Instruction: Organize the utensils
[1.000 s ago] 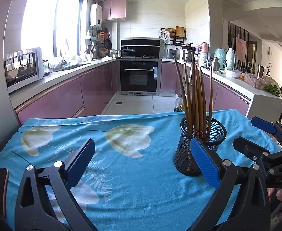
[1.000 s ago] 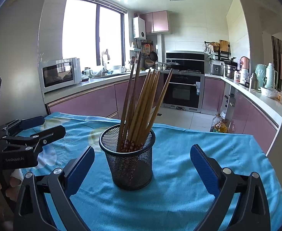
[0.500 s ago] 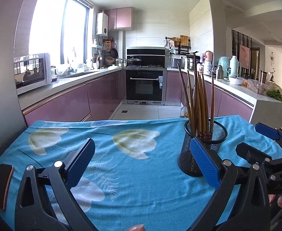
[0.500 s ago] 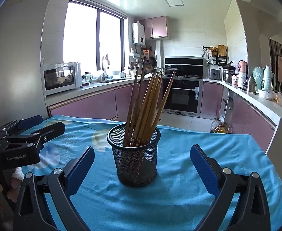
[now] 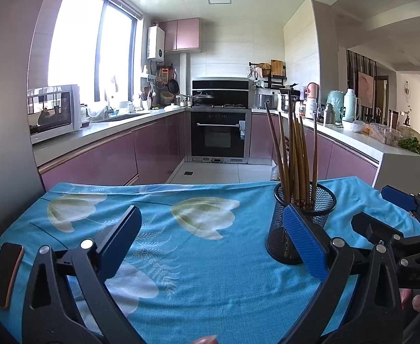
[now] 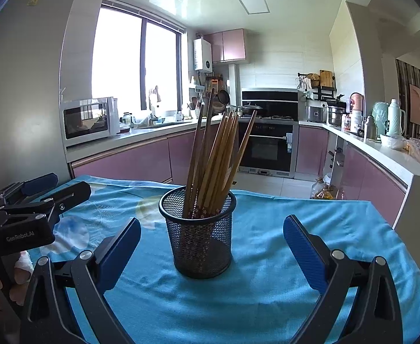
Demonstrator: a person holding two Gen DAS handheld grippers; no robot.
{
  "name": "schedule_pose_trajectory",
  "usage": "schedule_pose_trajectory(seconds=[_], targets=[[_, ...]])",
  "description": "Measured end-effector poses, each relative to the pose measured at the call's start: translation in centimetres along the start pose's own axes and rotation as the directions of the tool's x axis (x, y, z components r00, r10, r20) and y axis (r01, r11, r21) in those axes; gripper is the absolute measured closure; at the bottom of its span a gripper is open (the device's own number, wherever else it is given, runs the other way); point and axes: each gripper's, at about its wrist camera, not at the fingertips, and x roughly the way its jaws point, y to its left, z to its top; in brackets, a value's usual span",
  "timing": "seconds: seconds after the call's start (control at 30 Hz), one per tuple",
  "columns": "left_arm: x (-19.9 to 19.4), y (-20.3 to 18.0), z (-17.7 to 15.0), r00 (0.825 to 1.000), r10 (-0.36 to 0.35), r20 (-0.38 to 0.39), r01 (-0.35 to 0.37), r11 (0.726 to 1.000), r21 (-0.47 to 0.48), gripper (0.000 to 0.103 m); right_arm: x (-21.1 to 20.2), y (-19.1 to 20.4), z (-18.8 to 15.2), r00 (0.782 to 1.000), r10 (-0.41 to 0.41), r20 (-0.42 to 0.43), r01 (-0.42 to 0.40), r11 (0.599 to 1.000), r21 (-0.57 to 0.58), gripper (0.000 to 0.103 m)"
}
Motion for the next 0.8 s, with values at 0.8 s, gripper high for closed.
schedule_pose_trajectory(seconds=[0.8], targets=[[-0.42, -0.13, 0.00, 1.000, 0.005, 0.012, -0.005, 1.000, -0.002, 0.006, -0.12, 0.26, -0.21, 1.000, -0.006, 0.011, 0.006, 1.000, -0.003, 0.007]])
